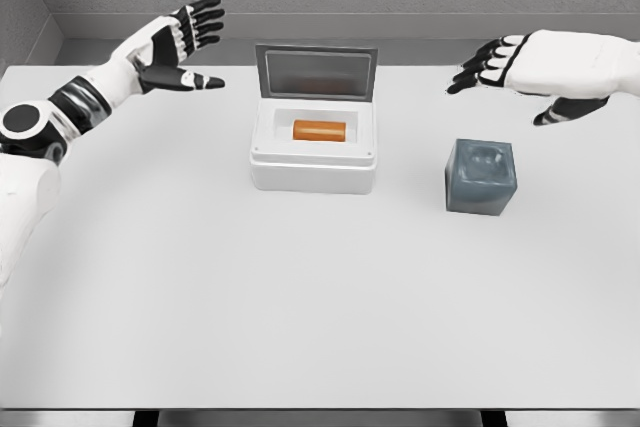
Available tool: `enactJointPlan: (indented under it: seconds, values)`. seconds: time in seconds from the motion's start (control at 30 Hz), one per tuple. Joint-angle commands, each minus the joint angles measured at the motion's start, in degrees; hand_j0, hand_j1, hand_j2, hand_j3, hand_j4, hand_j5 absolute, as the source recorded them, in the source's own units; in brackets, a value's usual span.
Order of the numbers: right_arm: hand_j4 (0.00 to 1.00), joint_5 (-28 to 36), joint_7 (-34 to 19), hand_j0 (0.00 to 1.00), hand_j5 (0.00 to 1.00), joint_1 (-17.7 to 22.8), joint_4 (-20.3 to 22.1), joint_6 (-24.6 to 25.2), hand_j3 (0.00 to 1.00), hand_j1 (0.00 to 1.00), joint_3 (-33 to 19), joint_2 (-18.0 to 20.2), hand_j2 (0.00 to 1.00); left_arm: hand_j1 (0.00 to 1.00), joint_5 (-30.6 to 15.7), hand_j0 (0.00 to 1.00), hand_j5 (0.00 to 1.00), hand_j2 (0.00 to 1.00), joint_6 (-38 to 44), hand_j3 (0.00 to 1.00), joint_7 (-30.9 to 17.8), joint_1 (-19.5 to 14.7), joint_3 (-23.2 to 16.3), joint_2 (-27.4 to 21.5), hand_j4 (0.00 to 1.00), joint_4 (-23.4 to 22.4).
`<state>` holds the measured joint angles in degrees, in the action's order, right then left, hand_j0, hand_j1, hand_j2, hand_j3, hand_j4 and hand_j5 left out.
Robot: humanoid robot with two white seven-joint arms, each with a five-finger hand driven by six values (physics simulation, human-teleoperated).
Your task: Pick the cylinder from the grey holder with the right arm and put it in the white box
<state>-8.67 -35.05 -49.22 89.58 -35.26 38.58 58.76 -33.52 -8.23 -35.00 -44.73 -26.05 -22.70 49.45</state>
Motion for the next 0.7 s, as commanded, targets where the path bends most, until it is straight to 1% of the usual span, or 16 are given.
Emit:
enactJointPlan:
  seconds: [0.0, 0.07, 0.1, 0.13, 0.2, 0.27, 0.3, 0.33, 0.37, 0.4, 0.47, 0.53, 0.57, 0.67]
  values:
    - [1.0, 8.58, 0.05, 1.0, 1.0, 0.52, 0.07, 0.26, 1.0, 1.0, -7.29, 2.94, 1.0, 1.0, -0.31, 1.0, 1.0, 1.0, 0.06, 1.0, 0.0, 0.0, -0.59, 0.46, 1.0, 0.12]
    - [1.0, 9.72, 0.05, 1.0, 1.0, 5.18, 0.16, 0.26, 1.0, 1.0, -10.45, 2.5, 1.0, 1.0, -0.31, 1.0, 1.0, 1.0, 0.06, 1.0, 0.0, -0.27, -0.67, 0.46, 1.0, 0.21]
    - [1.0, 12.27, 0.05, 1.0, 1.0, 8.7, 0.24, 0.26, 1.0, 1.0, -13.79, 2.23, 1.0, 1.0, -0.31, 1.0, 1.0, 1.0, 0.06, 1.0, 0.0, -0.44, -1.02, 1.16, 1.0, 0.21]
    - [1.0, 12.89, 0.05, 1.0, 1.0, 11.51, 0.59, 0.26, 1.0, 1.0, -16.69, 2.06, 1.0, 1.0, -0.31, 1.0, 1.0, 1.0, 0.06, 1.0, 0.0, -0.62, -1.11, 1.25, 1.0, 0.21]
    - [1.0, 12.89, 0.05, 1.0, 1.0, 16.43, 0.68, 0.26, 1.0, 1.0, -21.96, -1.37, 1.0, 1.0, -0.31, 1.0, 1.0, 1.0, 0.06, 1.0, 0.0, -0.79, -1.82, 1.95, 1.0, 0.21]
    - [1.0, 12.98, 0.05, 1.0, 1.0, 19.42, 0.68, 0.26, 1.0, 1.0, -22.84, -4.7, 1.0, 1.0, -0.31, 1.0, 1.0, 1.0, 0.06, 1.0, 0.0, -0.71, -1.9, 2.65, 1.0, 0.21]
    - [1.0, 12.89, 0.05, 1.0, 1.0, 21.53, 0.6, 0.26, 1.0, 1.0, -24.95, -5.85, 1.0, 1.0, -0.31, 1.0, 1.0, 1.0, 0.06, 1.0, 0.0, -0.79, -2.34, 2.83, 1.0, 0.29]
    - [1.0, 12.89, 0.05, 1.0, 1.0, 23.9, 0.68, 0.26, 1.0, 1.0, -27.58, -8.04, 1.0, 1.0, -0.31, 1.0, 1.0, 1.0, 0.06, 1.0, 0.0, -0.79, -2.69, 2.83, 1.0, 0.91]
    - [1.0, 12.8, 0.05, 1.0, 1.0, 26.8, 0.68, 0.26, 1.0, 1.0, -31.79, -10.41, 1.0, 1.0, -0.31, 1.0, 1.0, 1.0, 0.06, 1.0, 0.0, -0.7, -2.69, 2.83, 1.0, 1.17]
    - [1.0, 12.37, 0.05, 1.0, 1.0, 29.53, 0.77, 0.26, 1.0, 1.0, -34.27, -12.35, 1.0, 1.0, -0.31, 1.0, 1.0, 1.0, 0.06, 1.0, 0.0, -0.7, -2.69, 2.83, 1.0, 1.52]
    - [1.0, 12.1, 0.05, 1.0, 1.0, 31.2, 0.51, 0.26, 1.0, 1.0, -34.62, -14.11, 1.0, 1.0, -0.4, 1.0, 1.0, 1.0, 0.06, 1.0, 0.0, -0.7, -2.78, 2.83, 1.0, 2.05]
    - [1.0, 12.63, 0.05, 1.0, 1.0, 31.55, 0.16, 0.26, 1.0, 1.0, -35.5, -14.2, 1.0, 1.0, -0.4, 1.0, 1.0, 1.0, 0.06, 1.0, 0.0, -0.7, -2.78, 2.83, 1.0, 2.32]
    - [1.0, 12.8, 0.05, 1.0, 1.0, 31.64, 0.51, 0.26, 1.0, 1.0, -35.59, -14.9, 1.0, 1.0, -0.4, 1.0, 1.0, 1.0, 0.06, 1.0, 0.0, -0.7, -2.87, 2.83, 1.0, 2.32]
    - [1.0, 12.72, 0.05, 1.0, 1.0, 32.0, 0.42, 0.26, 1.0, 1.0, -35.59, -14.9, 1.0, 1.0, -0.4, 1.0, 1.0, 1.0, 0.06, 1.0, 0.0, -0.62, -2.78, 2.92, 1.0, 3.28]
